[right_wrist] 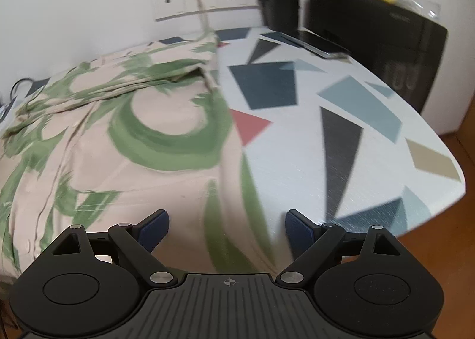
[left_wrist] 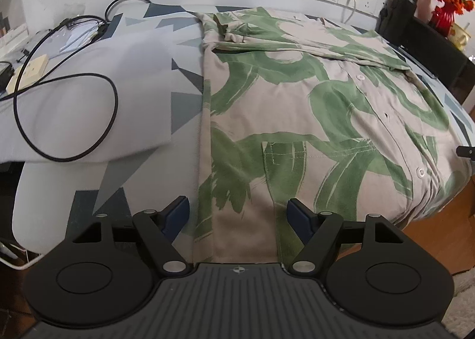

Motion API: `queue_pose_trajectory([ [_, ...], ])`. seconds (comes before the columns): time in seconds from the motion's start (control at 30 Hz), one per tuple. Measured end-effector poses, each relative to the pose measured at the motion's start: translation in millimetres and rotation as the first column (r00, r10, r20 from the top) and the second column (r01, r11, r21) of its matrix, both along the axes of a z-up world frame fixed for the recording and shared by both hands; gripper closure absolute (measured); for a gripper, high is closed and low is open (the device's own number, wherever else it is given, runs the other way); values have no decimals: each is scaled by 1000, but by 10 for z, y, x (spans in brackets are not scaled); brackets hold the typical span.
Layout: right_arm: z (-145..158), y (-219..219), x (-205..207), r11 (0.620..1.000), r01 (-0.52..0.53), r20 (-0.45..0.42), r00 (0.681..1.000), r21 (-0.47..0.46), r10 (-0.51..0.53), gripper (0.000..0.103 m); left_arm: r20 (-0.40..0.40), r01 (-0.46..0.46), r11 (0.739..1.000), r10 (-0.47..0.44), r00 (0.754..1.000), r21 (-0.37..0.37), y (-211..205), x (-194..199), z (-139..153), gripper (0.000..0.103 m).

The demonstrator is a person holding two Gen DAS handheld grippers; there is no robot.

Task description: Fold clothes

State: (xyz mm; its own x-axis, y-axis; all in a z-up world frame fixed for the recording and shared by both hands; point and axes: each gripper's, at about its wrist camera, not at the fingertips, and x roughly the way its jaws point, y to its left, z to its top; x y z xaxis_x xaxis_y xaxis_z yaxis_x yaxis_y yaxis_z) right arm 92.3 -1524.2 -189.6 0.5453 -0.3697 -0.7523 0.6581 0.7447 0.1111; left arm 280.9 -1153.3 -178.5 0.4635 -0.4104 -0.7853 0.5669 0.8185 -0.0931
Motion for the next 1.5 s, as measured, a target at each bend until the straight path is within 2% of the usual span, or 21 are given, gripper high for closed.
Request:
queue_pose_trajectory([
  [0.13, -58, -47, -125, 999, 35, -2, 999, -4, -35, 19, 14, 24, 999, -25, 1000, 22, -62, -4, -19, 21],
  [0.23, -85, -33, -164, 1000, 18, -1, 1000, -16, -18, 18, 29, 43, 998, -44, 999, 45, -118, -20, -36, 16],
  [0.33, -107, 29, -177, 1000, -22, 8, 1000, -18, 22, 23, 33, 50, 998, -52, 998, 49, -146, -28, -38, 19],
  [0.37, -103, 70, -171, 999, -40, 13, 999, -22, 40, 29, 33, 57, 997, -59, 998, 45, -149, -30, -27, 24],
  [0.4, -98, 110, -165, 998, -58, 18, 998, -26, 58, 39, 35, 66, 997, -67, 997, 38, -153, -32, -8, 41],
  [0.43, -81, 141, -154, 997, -72, 22, 997, -28, 73, 44, 30, 74, 997, -75, 997, 29, -156, -29, 12, 60],
  [0.47, -65, 172, -143, 996, -86, 26, 996, -29, 87, 55, 17, 80, 997, -81, 997, 19, -161, -21, 28, 69],
  [0.5, -48, 203, -132, 994, -100, 30, 994, -31, 101, 65, -6, 84, 996, -84, 996, 1, -163, -5, 38, 86],
  [0.53, -31, 233, -121, 993, -114, 33, 993, -32, 115, 69, -30, 83, 996, -83, 996, -20, -158, 11, 41, 93],
  [0.67, 10, 245, -93, 991, -134, 46, 990, -3, 134, 93, -63, 41, 996, -46, 997, -77, -111, 23, 46, 95],
  [0.83, 159, 225, -182, 990, -139, 141, 981, 20, 134, 96, -27, 39, 987, -44, 999, -155, -35, -32, 253, 97],
  [0.9, 289, 208, -249, 990, -140, 211, 968, 16, 134, 96, -8, 40, 981, -42, 999, -188, -14, -33, 382, 98],
  [1.07, 659, 126, -287, 991, -129, 308, 942, -30, 132, 96, 62, 36, 956, -19, 998, -292, 6, 51, 754, 98],
  [1.33, 1089, -133, -82, 991, -122, 411, 902, -50, 131, 97, 171, 52, 927, 14, 985, -373, -192, 325, 1200, 99],
  [1.5, 1272, -360, 152, 988, -127, 443, 883, -90, 154, 97, 245, 53, 929, 42, 969, -367, -405, 529, 1403, 99],
])
